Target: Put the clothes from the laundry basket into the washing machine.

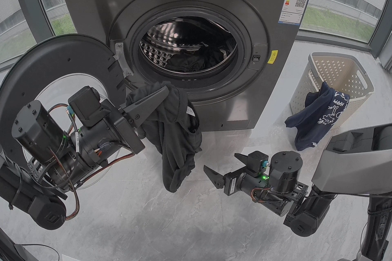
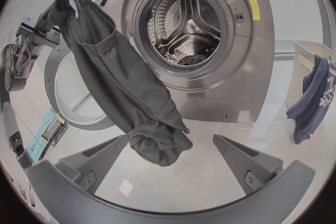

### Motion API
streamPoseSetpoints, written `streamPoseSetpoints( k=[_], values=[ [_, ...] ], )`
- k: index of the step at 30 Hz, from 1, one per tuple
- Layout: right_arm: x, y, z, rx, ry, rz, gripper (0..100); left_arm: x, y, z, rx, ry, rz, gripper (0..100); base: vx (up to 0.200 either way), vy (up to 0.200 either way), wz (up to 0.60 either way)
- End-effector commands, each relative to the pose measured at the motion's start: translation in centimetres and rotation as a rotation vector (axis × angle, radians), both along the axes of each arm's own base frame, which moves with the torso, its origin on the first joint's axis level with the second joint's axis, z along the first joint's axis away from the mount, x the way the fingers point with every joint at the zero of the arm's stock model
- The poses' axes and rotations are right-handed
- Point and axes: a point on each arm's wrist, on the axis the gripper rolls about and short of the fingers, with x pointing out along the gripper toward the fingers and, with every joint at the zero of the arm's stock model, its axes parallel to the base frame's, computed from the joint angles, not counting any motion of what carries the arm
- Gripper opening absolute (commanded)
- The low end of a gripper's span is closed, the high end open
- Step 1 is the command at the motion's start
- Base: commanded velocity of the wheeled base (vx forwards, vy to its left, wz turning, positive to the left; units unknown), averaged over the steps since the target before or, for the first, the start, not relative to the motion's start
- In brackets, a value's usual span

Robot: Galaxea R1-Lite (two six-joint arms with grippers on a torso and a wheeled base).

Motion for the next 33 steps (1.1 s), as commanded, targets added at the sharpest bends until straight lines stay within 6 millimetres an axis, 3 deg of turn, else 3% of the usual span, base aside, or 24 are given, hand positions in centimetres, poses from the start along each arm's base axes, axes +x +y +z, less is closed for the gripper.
streamPoseSetpoints(
  k=[1,19,33],
  values=[
    [0.3,1.1,-0.4,0.008,-0.009,0.018,100,-0.1,0.0,-0.1,0.004,0.002,-0.001,0,0.0,0.0,0.0],
    [3.8,3.3,3.1,0.137,-0.161,-0.005,100,-0.1,0.0,-0.2,0.006,0.004,-0.006,0,0.0,0.0,0.0],
    [6.9,3.5,-0.6,0.096,-0.152,-0.038,100,-0.7,-0.2,0.2,0.0,-0.008,-0.028,0,0.0,0.0,0.0]
  ],
)
